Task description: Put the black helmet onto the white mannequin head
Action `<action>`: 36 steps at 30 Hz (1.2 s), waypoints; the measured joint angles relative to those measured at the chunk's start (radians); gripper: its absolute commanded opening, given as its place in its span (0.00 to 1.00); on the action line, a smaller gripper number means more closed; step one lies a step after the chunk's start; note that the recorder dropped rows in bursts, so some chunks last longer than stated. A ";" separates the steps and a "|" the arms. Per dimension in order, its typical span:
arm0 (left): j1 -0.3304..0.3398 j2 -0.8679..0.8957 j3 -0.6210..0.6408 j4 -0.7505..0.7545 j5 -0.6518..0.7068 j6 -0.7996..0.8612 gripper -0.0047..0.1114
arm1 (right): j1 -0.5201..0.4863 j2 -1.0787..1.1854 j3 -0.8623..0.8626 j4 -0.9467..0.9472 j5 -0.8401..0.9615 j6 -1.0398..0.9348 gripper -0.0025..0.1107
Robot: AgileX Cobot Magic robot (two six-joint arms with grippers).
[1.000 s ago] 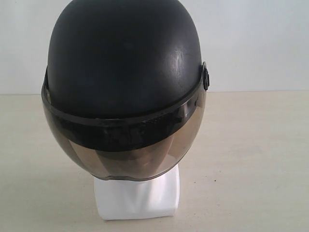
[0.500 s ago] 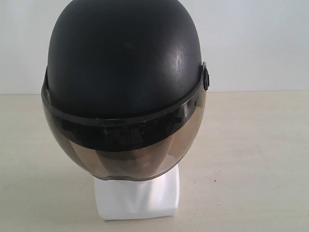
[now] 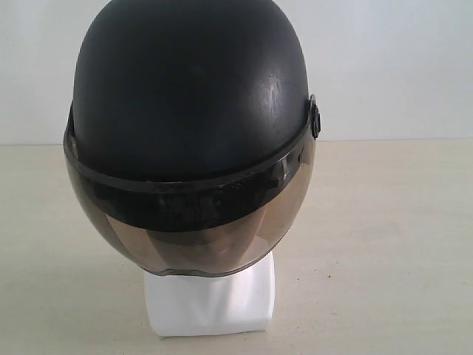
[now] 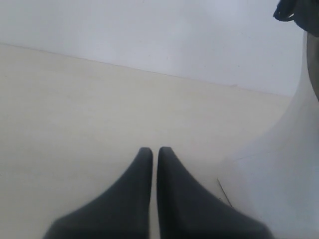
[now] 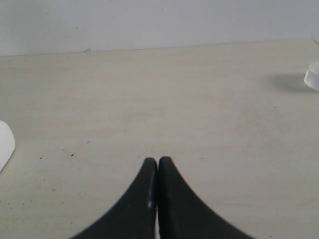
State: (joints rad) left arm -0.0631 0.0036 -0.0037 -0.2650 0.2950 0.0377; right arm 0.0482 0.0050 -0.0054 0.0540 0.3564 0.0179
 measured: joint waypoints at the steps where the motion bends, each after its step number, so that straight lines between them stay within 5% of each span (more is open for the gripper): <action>1: 0.000 0.000 0.000 0.002 0.000 -0.010 0.08 | 0.000 0.000 0.000 0.000 0.000 0.000 0.02; 36: -0.002 0.000 0.000 0.084 0.004 -0.026 0.08 | 0.000 0.000 0.000 -0.002 -0.002 0.000 0.02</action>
State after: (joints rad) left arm -0.0651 0.0036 -0.0037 -0.1808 0.2987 0.0118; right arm 0.0482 0.0050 -0.0054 0.0521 0.3545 0.0179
